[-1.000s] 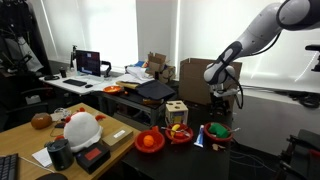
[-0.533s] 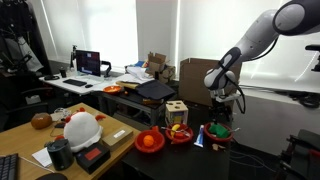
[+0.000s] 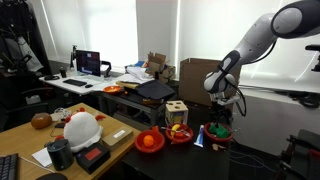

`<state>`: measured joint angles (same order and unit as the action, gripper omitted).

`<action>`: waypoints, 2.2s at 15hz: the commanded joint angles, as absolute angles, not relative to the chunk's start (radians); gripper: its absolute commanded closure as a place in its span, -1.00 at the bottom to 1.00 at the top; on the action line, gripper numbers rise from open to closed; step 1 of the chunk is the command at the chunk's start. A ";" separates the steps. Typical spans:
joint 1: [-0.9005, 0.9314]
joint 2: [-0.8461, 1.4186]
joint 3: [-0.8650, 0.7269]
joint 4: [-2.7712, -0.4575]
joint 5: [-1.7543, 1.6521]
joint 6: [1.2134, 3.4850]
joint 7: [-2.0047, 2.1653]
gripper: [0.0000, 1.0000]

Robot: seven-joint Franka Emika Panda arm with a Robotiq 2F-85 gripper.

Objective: Remove the green toy from the red bowl

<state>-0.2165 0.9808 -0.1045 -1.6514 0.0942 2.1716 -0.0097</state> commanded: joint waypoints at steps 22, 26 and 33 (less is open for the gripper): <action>-0.194 0.682 -0.086 -1.849 0.082 2.069 -0.052 0.97; -0.171 0.591 -0.089 -1.898 0.071 1.999 -0.047 0.97; -0.142 0.601 -0.133 -1.921 -0.028 2.062 0.010 0.97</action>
<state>-0.1592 0.6054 -0.1015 -1.8921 0.0206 2.0196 -0.0295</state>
